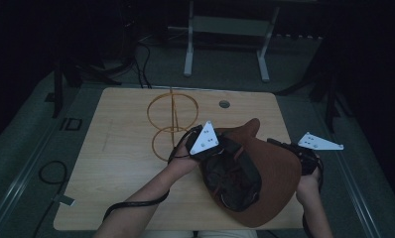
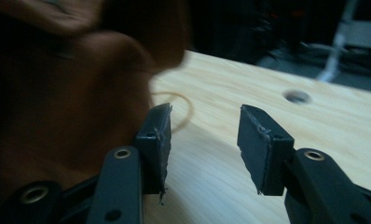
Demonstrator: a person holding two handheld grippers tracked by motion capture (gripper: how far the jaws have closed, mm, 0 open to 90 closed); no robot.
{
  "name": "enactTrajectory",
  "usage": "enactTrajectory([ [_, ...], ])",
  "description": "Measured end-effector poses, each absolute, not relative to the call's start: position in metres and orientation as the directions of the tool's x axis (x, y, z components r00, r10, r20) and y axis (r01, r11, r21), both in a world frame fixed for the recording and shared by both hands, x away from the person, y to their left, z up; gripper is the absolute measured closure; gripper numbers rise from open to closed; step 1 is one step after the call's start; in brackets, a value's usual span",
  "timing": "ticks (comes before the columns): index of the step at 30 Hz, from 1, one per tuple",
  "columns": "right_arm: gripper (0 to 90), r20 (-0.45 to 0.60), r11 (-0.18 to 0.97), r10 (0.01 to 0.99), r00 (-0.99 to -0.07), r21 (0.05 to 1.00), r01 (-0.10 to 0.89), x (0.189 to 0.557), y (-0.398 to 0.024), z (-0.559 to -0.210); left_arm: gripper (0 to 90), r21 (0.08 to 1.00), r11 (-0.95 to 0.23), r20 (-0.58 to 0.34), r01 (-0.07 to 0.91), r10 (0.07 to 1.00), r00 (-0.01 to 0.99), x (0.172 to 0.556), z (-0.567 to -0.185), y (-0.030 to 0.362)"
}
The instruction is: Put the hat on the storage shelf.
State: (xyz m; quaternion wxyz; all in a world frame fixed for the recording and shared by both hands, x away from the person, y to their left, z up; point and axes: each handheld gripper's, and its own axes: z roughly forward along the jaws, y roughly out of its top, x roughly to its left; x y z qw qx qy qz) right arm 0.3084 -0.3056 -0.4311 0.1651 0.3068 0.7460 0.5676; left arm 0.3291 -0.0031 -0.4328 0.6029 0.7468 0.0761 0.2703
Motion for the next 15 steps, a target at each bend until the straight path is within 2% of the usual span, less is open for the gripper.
enactTrajectory([
  [5, 47.5, 0.072, 0.141, 0.555, -0.829, 0.974, 0.179, 0.299, -0.291, -0.424, 87.6, 0.947, -0.23, 0.305, -0.223, 0.433, 0.848, 0.328, -0.433, -0.006],
  [8, 43.8, 0.065, 0.113, 0.538, -0.84, 0.982, 0.149, 0.298, -0.287, -0.422, 87.6, 0.955, -0.201, 0.285, -0.216, 0.436, 0.854, 0.327, -0.433, -0.008],
  [15, 42.4, 0.053, 0.09, 0.524, -0.85, 0.989, 0.118, 0.298, -0.276, -0.42, 87.5, 0.957, -0.173, 0.285, -0.232, 0.413, 0.865, 0.322, -0.434, -0.019],
])
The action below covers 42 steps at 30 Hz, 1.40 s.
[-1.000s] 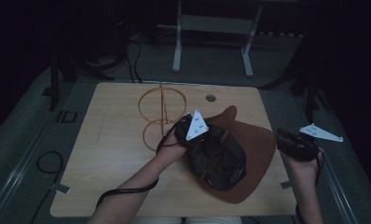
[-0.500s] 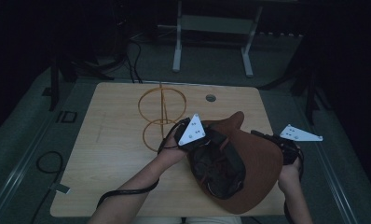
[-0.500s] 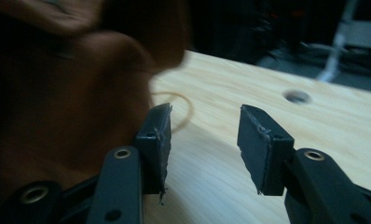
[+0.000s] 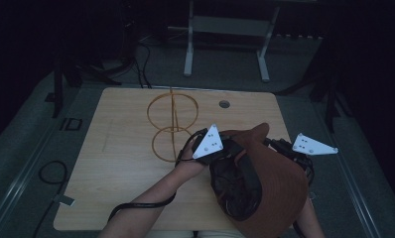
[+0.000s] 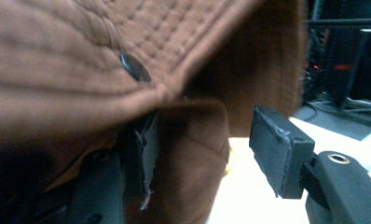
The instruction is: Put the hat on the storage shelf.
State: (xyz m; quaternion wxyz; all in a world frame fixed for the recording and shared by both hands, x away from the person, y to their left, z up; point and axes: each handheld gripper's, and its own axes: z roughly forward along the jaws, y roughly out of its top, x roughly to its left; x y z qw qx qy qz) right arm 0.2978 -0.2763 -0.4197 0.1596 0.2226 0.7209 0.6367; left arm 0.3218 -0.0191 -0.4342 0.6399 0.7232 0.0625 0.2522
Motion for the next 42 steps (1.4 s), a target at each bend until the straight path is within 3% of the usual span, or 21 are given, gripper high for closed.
enactTrajectory([
  [6, 50.9, 0.038, 0.071, 0.503, -0.863, 0.994, 0.085, 0.295, -0.266, -0.415, 87.2, 0.966, -0.164, 0.253, -0.201, 0.422, 0.871, 0.322, -0.432, -0.027],
  [10, 65.2, 0.032, 0.078, 0.536, -0.844, 0.993, 0.087, 0.296, -0.266, -0.413, 87.0, 0.966, -0.167, 0.253, -0.199, 0.43, 0.867, 0.321, -0.432, -0.027],
  [14, 72.7, 0.08, 0.05, 0.543, -0.836, 0.991, 0.127, 0.3, -0.269, -0.415, 87.0, 0.968, -0.164, 0.242, -0.189, 0.429, 0.87, 0.322, -0.434, -0.026],
  [16, 83.0, 0.079, 0.052, 0.54, -0.838, 0.99, 0.128, 0.3, -0.27, -0.415, 87.0, 0.97, -0.163, 0.235, -0.182, 0.419, 0.877, 0.324, -0.434, -0.024],
  [18, 87.8, 0.066, 0.061, 0.548, -0.834, 0.991, 0.119, 0.299, -0.27, -0.415, 86.8, 0.969, -0.164, 0.237, -0.184, 0.413, 0.88, 0.324, -0.434, -0.023],
  [21, 89.0, 0.059, 0.067, 0.561, -0.826, 0.991, 0.117, 0.297, -0.27, -0.413, 85.6, 0.969, -0.162, 0.237, -0.186, 0.409, 0.881, 0.324, -0.431, -0.023],
  [29, 89.4, 0.074, 0.022, 0.538, -0.84, 0.995, 0.102, 0.292, -0.275, -0.407, 63.2, 0.968, -0.167, 0.243, -0.188, 0.431, 0.869, 0.325, -0.422, -0.019],
  [42, 89.4, 0.108, -0.046, 0.547, -0.83, 0.994, 0.099, 0.297, -0.29, -0.395, 47.0, 0.976, -0.187, 0.196, -0.112, 0.529, 0.826, 0.329, -0.419, 0.005],
])
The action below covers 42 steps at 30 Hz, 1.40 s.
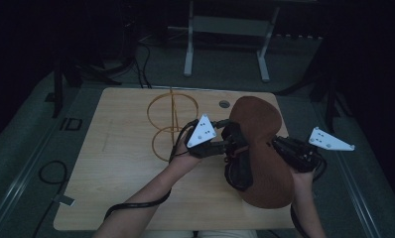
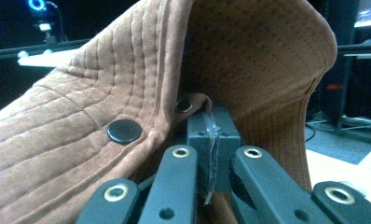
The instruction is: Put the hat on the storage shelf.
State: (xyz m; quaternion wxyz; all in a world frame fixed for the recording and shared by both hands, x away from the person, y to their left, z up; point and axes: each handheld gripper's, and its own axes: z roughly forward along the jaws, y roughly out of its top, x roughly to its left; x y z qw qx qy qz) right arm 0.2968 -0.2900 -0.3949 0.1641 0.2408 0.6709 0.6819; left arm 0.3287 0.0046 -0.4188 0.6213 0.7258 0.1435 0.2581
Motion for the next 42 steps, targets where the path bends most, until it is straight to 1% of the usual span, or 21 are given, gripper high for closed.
enactTrajectory([
  [2, 89.4, 0.108, -0.05, 0.548, -0.829, 0.994, 0.096, 0.298, -0.291, -0.394, 47.0, 0.974, -0.199, 0.202, -0.11, 0.539, 0.818, 0.326, -0.42, 0.011],
  [5, 89.4, 0.123, -0.071, 0.569, -0.813, 0.992, 0.1, 0.302, -0.295, -0.388, 41.6, 0.974, -0.21, 0.189, -0.084, 0.549, 0.814, 0.325, -0.423, 0.02],
  [8, 89.4, 0.134, -0.08, 0.586, -0.799, 0.991, 0.108, 0.307, -0.296, -0.384, 39.4, 0.972, -0.225, 0.186, -0.069, 0.555, 0.811, 0.321, -0.428, 0.028],
  [12, 89.4, 0.158, -0.102, 0.592, -0.791, 0.987, 0.121, 0.315, -0.296, -0.378, 39.4, 0.961, -0.27, 0.203, -0.061, 0.539, 0.817, 0.314, -0.438, 0.037],
  [21, 89.4, 0.174, -0.116, 0.615, -0.769, 0.985, 0.129, 0.342, -0.284, -0.365, 39.5, 0.95, -0.312, 0.155, 0.022, 0.533, 0.832, 0.303, -0.467, 0.058],
  [22, 89.4, 0.178, -0.121, 0.616, -0.767, 0.984, 0.131, 0.345, -0.282, -0.364, 38.2, 0.946, -0.321, 0.155, 0.032, 0.54, 0.827, 0.302, -0.471, 0.061],
  [24, 89.4, 0.182, -0.123, 0.619, -0.764, 0.983, 0.134, 0.351, -0.278, -0.361, 32.2, 0.942, -0.329, 0.135, 0.067, 0.554, 0.822, 0.3, -0.479, 0.067],
  [26, 89.3, 0.184, -0.124, 0.62, -0.763, 0.983, 0.137, 0.357, -0.274, -0.359, 31.1, 0.935, -0.345, 0.14, 0.08, 0.568, 0.811, 0.298, -0.487, 0.074],
  [27, 89.3, 0.181, -0.12, 0.626, -0.758, 0.983, 0.136, 0.36, -0.271, -0.359, 28.8, 0.933, -0.349, 0.14, 0.086, 0.574, 0.807, 0.296, -0.49, 0.078],
  [31, 89.3, 0.186, -0.117, 0.634, -0.751, 0.983, 0.144, 0.369, -0.262, -0.356, 25.4, 0.931, -0.342, 0.117, 0.124, 0.605, 0.788, 0.291, -0.504, 0.096],
  [35, 89.3, 0.185, -0.111, 0.636, -0.749, 0.983, 0.148, 0.379, -0.252, -0.354, 18.0, 0.916, -0.362, 0.104, 0.175, 0.635, 0.766, 0.284, -0.518, 0.11],
  [41, 89.3, 0.147, -0.075, 0.654, -0.742, 0.989, 0.129, 0.388, -0.234, -0.346, 13.5, 0.909, -0.356, 0.09, 0.219, 0.679, 0.728, 0.274, -0.535, 0.134],
  [42, 89.3, 0.142, -0.068, 0.656, -0.742, 0.989, 0.128, 0.39, -0.231, -0.344, 11.6, 0.908, -0.353, 0.089, 0.226, 0.689, 0.719, 0.272, -0.536, 0.137],
])
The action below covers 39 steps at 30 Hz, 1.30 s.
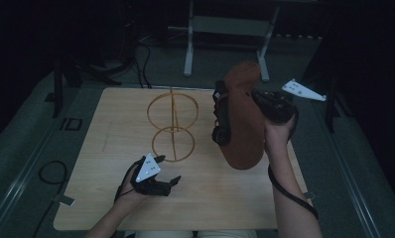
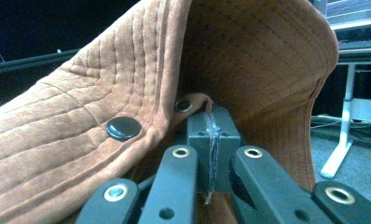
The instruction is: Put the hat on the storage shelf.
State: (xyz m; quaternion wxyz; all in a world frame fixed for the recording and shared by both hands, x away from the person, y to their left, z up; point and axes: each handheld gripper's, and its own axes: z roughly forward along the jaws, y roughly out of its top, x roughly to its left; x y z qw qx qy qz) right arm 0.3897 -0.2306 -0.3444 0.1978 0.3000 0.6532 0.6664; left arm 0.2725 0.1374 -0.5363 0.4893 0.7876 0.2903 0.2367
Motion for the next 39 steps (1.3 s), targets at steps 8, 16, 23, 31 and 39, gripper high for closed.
enactTrajectory([
  [8, 89.3, 0.131, -0.049, 0.639, -0.758, 0.99, 0.13, 0.403, -0.203, -0.333, 10.6, 0.902, -0.349, 0.088, 0.256, 0.727, 0.681, 0.258, -0.549, 0.163],
  [16, 89.3, 0.125, -0.025, 0.619, -0.775, 0.99, 0.139, 0.42, -0.156, -0.317, 10.7, 0.916, -0.282, 0.053, 0.287, 0.792, 0.608, 0.243, -0.559, 0.195],
  [23, 89.2, 0.131, 0.008, 0.586, -0.8, 0.986, 0.167, 0.427, -0.121, -0.315, 10.8, 0.918, -0.259, 0.042, 0.3, 0.817, 0.575, 0.237, -0.563, 0.212],
  [31, 89.0, 0.105, 0.121, 0.546, -0.831, 0.972, 0.202, 0.437, -0.073, -0.327, 11.0, 0.924, -0.228, 0.022, 0.307, 0.833, 0.553, 0.238, -0.566, 0.221],
  [39, 88.1, 0.097, 0.193, 0.536, -0.839, 0.953, 0.233, 0.444, -0.044, -0.34, 11.2, 0.925, -0.212, 0.007, 0.316, 0.84, 0.542, 0.238, -0.567, 0.224],
])
